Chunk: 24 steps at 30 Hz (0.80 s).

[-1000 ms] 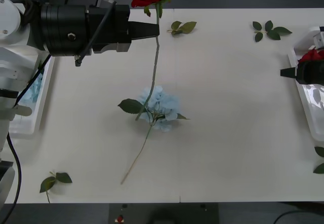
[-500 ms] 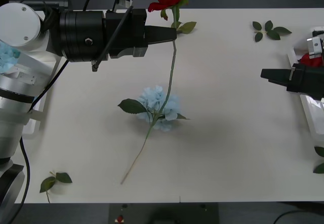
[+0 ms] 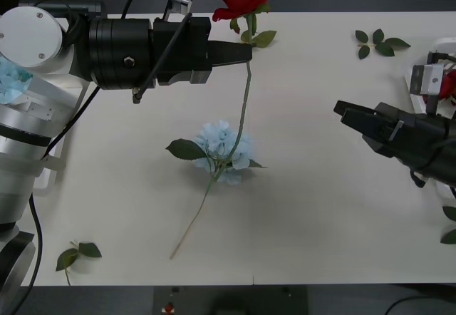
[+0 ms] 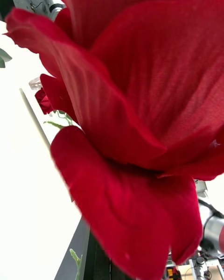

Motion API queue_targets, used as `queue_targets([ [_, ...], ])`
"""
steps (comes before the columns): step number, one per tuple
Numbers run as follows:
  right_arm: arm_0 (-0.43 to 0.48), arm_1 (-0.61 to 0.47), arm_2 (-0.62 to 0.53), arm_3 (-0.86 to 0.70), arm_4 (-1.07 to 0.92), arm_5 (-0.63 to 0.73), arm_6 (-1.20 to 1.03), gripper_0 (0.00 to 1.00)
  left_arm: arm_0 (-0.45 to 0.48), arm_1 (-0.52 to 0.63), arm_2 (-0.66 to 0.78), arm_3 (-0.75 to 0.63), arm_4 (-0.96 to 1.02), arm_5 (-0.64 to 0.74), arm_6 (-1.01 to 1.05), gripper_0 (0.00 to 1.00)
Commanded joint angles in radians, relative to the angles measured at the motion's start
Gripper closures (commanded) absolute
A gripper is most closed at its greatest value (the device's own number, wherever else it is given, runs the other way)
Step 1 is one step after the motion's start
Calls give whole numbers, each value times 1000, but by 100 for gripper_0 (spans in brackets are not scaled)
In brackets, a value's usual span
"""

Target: Put the red flowers into the right box and the blue flowers into the left box

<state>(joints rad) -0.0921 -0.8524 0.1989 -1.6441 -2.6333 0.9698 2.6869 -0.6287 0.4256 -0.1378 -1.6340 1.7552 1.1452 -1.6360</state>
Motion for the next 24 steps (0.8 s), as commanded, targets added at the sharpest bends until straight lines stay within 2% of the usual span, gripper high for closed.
queue_targets([
  [1, 21, 101, 0, -33, -8, 43, 18, 0, -39, 7, 4, -33, 9, -9, -56, 100],
  [14, 38, 398, 0, -33, 170, 73, 18, 0, -39, 7, 4, -33, 9, -9, -56, 100],
  [24, 3, 504, 13, -33, 288, 24, 18, 0, -39, 7, 4, -33, 9, -9, -56, 100],
])
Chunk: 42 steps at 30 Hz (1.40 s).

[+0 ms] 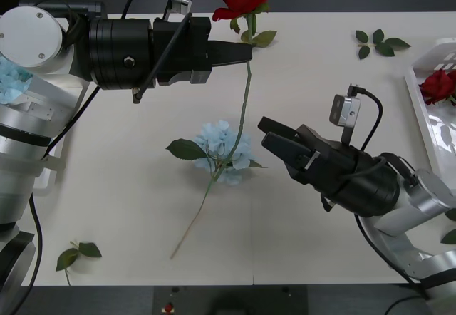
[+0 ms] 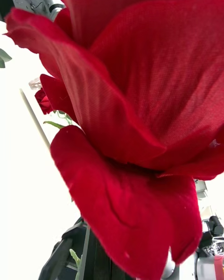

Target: Put the red flowers into the right box and the blue flowers into the left box

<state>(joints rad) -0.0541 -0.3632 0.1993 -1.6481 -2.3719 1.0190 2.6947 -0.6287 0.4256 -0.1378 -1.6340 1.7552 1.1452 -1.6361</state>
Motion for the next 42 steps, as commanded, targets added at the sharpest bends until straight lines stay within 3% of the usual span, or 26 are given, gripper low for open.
queue_targets([
  [1, -44, 16, 26, -29, 31, -43, 11, 0, -39, 7, 4, -33, 9, -9, -56, 100],
  [8, -99, 21, 120, -29, 26, -174, 11, 0, -39, 7, 4, -33, 9, -9, -56, 100],
  [15, -131, 41, 127, -29, 28, -192, 11, 1, -39, 7, 4, -33, 9, -9, -56, 100],
  [18, -131, 46, 126, -27, 28, -201, 11, 15, -39, 7, 4, -33, 9, -9, -56, 100],
  [20, -131, 43, 126, -27, 28, -204, 11, 34, -39, 7, 4, -33, 9, -9, -56, 100],
  [25, -128, 30, 126, -29, 28, -204, 11, 64, -39, 7, 4, -33, 9, -9, -56, 100],
  [35, -122, 15, 127, -27, 28, -206, 11, 100, -39, 7, 4, -33, 9, -9, -56, 100],
  [40, -122, 15, 124, -27, 26, -206, 11, 100, -39, 7, 4, -33, 9, -9, -56, 100],
  [41, -122, 15, 124, -27, 26, -206, 11, 100, -39, 7, 4, -33, 9, -9, -56, 92],
  [42, -122, 13, 124, -29, 26, -206, 11, 100, -39, 7, 4, -33, 9, -9, -56, 49],
])
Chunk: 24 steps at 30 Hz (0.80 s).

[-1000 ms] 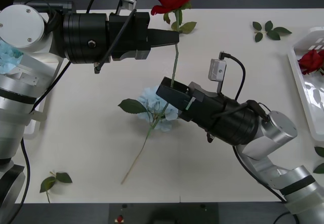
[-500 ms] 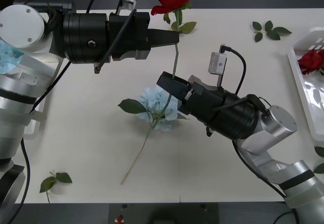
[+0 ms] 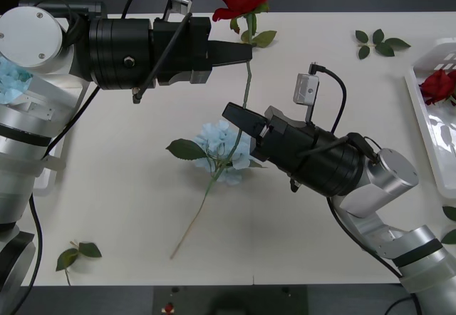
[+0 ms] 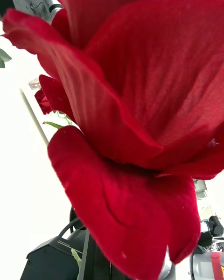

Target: Put the red flowers into the right box and the blue flowers into the left box

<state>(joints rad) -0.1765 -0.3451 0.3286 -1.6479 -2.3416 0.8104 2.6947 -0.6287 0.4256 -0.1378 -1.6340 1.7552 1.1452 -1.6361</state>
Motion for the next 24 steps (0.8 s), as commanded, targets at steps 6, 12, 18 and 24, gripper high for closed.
queue_targets([
  [6, 0, -3, -5, -27, -4, 3, 11, 100, -39, 7, 4, -33, 9, -9, -56, 0],
  [12, 2, -3, -11, -27, -4, 3, 11, 100, -39, 7, 4, -33, 9, -9, -56, 0],
  [18, 0, -14, -20, -27, -5, 3, 11, 100, -39, 7, 4, -33, 9, -9, -56, 0],
  [24, -6, -66, -46, -27, -5, 1, 11, 100, -39, 7, 4, -33, 9, -9, -56, 0],
])
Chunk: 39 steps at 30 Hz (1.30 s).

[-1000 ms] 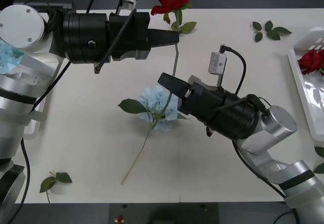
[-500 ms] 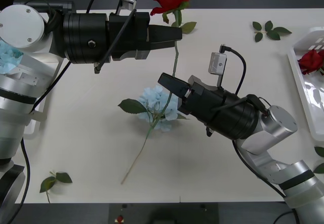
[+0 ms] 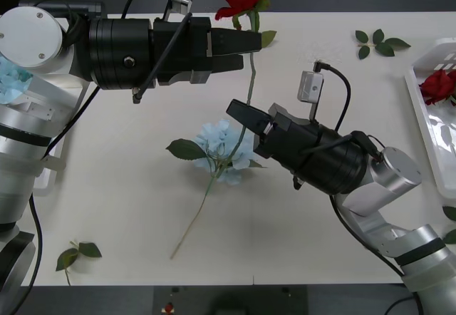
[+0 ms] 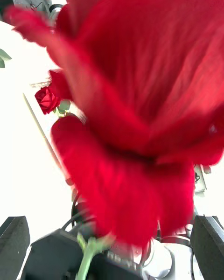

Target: Put the red flowers into the right box and the blue flowers into the left box

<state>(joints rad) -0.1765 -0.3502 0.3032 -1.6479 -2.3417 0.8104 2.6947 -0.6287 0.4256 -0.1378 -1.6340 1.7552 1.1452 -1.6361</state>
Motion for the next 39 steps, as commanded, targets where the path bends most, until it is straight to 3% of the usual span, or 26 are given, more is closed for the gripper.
queue_targets([
  [1, -9, -79, -26, -27, -5, 0, 11, 100, -39, 7, 4, -33, 9, -9, -56, 0],
  [6, -23, -185, -75, -27, -5, -2, -30, 100, -23, 24, -3, -33, 20, -10, -57, 0],
  [13, -51, -438, -148, -27, 64, 10, -401, 100, 12, 111, 1, -47, 33, 4, -59, 0],
  [17, -51, -627, -173, -26, 102, 42, -659, 100, 32, 167, 4, -47, 9, 64, -54, 0],
  [24, -60, -860, -179, 86, 200, 90, -822, 100, 55, 213, 49, -73, -135, 228, -36, 0],
  [32, -98, -883, -283, 323, 545, 259, -820, 100, 86, 213, 78, -144, -384, 412, -7, 0],
  [39, -104, -883, -380, 346, 817, 239, -817, 100, 129, 190, 76, -264, -618, 564, 30, 0],
])
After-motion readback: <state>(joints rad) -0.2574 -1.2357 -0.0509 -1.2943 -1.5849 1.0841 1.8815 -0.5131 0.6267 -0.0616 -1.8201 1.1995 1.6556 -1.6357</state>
